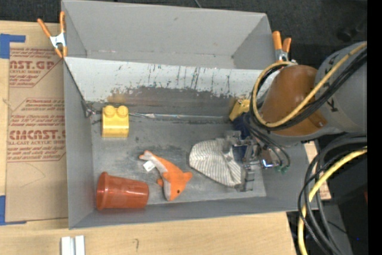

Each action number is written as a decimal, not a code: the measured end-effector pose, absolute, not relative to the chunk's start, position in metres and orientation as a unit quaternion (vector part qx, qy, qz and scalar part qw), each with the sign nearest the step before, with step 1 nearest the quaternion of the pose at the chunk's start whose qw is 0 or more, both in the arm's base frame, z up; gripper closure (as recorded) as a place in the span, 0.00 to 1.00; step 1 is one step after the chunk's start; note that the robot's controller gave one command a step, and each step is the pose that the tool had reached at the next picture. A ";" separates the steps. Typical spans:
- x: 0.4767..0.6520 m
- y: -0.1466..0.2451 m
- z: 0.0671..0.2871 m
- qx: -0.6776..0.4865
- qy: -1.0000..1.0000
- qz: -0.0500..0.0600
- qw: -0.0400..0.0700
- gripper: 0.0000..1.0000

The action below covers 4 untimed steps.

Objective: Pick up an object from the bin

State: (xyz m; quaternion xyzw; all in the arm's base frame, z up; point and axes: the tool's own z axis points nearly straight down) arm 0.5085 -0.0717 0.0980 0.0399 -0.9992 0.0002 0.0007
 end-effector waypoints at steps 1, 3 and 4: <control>0.512 -0.049 0.085 0.008 -1.000 -0.002 0.000 0.00; 0.522 -0.041 0.070 0.012 -1.000 0.000 -0.001 1.00; 0.517 -0.034 0.172 0.014 -1.000 0.000 0.000 1.00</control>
Offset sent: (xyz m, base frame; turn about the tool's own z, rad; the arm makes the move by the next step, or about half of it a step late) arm 0.0123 0.0305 -0.0280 0.0573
